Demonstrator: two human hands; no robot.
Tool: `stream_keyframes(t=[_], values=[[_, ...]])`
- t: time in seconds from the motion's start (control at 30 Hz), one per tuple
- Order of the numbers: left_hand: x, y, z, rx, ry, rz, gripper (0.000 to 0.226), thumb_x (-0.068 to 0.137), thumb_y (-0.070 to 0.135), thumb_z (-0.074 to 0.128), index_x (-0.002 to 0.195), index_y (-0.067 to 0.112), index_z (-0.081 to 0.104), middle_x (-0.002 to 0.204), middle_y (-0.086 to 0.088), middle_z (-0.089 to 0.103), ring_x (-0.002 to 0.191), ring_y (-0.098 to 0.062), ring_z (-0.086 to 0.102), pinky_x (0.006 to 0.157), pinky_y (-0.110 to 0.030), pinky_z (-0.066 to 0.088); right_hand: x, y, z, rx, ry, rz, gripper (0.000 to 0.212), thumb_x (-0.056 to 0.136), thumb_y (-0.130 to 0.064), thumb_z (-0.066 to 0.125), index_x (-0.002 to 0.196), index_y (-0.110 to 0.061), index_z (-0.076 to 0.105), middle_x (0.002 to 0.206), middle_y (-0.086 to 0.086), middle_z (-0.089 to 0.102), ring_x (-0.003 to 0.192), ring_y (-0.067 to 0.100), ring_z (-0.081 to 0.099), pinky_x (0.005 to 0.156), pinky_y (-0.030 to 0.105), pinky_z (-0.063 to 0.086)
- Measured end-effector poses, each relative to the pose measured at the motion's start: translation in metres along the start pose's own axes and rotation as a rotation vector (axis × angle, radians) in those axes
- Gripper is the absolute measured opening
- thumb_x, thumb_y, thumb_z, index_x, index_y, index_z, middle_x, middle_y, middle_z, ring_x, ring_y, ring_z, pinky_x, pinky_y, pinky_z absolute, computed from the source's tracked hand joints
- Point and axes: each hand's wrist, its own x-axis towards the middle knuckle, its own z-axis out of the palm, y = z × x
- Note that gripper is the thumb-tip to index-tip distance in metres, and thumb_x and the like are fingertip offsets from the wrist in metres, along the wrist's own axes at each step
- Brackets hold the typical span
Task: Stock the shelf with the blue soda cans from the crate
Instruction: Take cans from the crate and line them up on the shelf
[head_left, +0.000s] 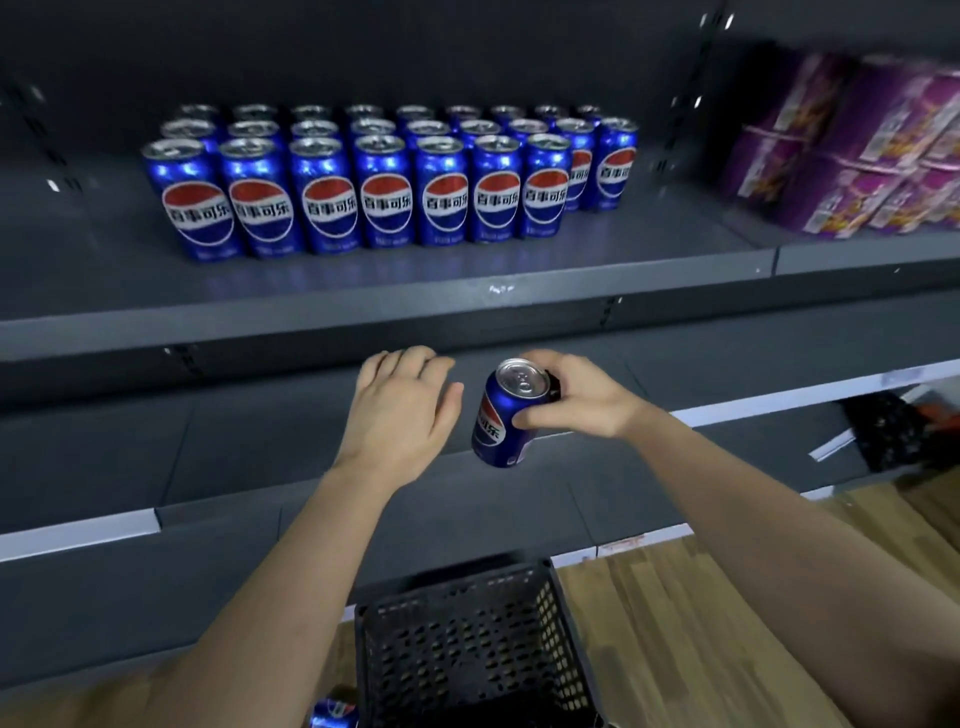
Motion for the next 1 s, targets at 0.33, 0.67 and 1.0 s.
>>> stream_keyframes(t=[0.33, 0.67, 1.0], values=[[0.056, 0.017, -0.015, 0.043, 0.079, -0.011, 0.056, 0.093, 0.043, 0.021, 0.121, 0.017, 0.061, 0.118, 0.001, 0.063, 0.111, -0.022, 0.055, 0.104, -0.035, 0.025, 0.026, -0.018, -0.095, -0.039, 0.106, -0.076, 0.035, 0.066, -0.031, 0.075, 0.099, -0.027, 0.065, 0.095, -0.006, 0.072, 0.092, 0.011, 0.068, 0.083, 0.033, 0.055], [0.116, 0.054, -0.013, 0.074, 0.149, -0.084, 0.055, 0.093, 0.044, 0.021, 0.121, 0.019, 0.061, 0.117, 0.003, 0.062, 0.110, -0.019, 0.055, 0.106, -0.036, 0.027, 0.060, -0.012, -0.198, -0.090, 0.155, -0.172, 0.044, 0.060, -0.041, 0.071, 0.098, -0.021, 0.067, 0.099, -0.005, 0.072, 0.095, 0.012, 0.067, 0.087, 0.038, 0.054], [0.155, 0.081, -0.006, 0.105, 0.216, -0.143, 0.054, 0.093, 0.044, 0.021, 0.119, 0.018, 0.061, 0.113, 0.003, 0.063, 0.106, -0.019, 0.056, 0.102, -0.034, 0.026, 0.100, 0.010, -0.245, -0.129, 0.173, -0.184, 0.052, 0.053, -0.049, 0.070, 0.097, -0.021, 0.067, 0.097, -0.001, 0.072, 0.093, 0.016, 0.067, 0.087, 0.043, 0.054]])
